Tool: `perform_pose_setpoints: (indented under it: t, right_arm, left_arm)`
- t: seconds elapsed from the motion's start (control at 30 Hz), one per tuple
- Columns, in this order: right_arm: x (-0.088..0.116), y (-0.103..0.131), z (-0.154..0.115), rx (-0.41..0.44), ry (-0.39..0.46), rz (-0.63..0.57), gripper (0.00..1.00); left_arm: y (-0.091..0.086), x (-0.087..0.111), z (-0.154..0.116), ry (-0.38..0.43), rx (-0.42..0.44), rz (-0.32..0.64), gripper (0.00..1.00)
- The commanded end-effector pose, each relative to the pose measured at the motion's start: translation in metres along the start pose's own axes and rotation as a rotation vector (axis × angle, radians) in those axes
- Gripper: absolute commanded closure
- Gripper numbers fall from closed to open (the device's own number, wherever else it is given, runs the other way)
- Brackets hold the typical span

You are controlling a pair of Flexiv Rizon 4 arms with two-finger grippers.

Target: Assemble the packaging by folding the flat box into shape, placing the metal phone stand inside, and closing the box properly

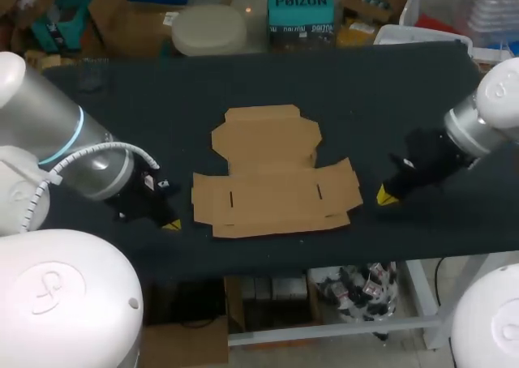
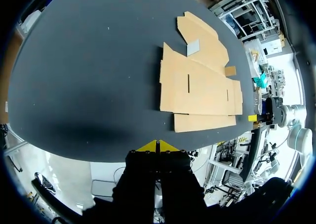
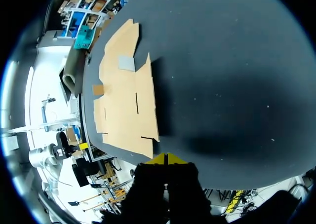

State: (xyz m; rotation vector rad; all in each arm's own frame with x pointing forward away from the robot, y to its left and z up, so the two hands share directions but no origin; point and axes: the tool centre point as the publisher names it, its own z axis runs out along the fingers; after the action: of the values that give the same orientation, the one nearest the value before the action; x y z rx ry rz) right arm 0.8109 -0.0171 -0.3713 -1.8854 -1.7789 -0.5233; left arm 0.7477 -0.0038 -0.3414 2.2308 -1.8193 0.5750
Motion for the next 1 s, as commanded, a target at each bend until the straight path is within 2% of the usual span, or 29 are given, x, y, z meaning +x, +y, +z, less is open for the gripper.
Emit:
perform_pose_setpoints:
  t: [0.03,0.13,0.5,1.0]
  right_arm:
    - [-0.002,0.000,0.008,-0.014,0.017,0.008,1.00]
    - [-0.002,-0.003,0.014,-0.014,0.030,0.007,1.00]
    - [-0.001,-0.012,0.029,0.017,0.052,0.004,1.00]
    - [0.003,-0.008,0.055,0.032,0.052,0.014,1.00]
  left_arm:
    - [-0.002,0.000,0.006,0.019,0.000,0.010,1.00]
    - [0.003,0.001,0.009,0.040,0.003,0.020,1.00]
    - [0.007,0.008,0.026,0.026,-0.030,0.017,1.00]
    - [0.003,0.010,0.047,0.039,-0.077,0.027,1.00]
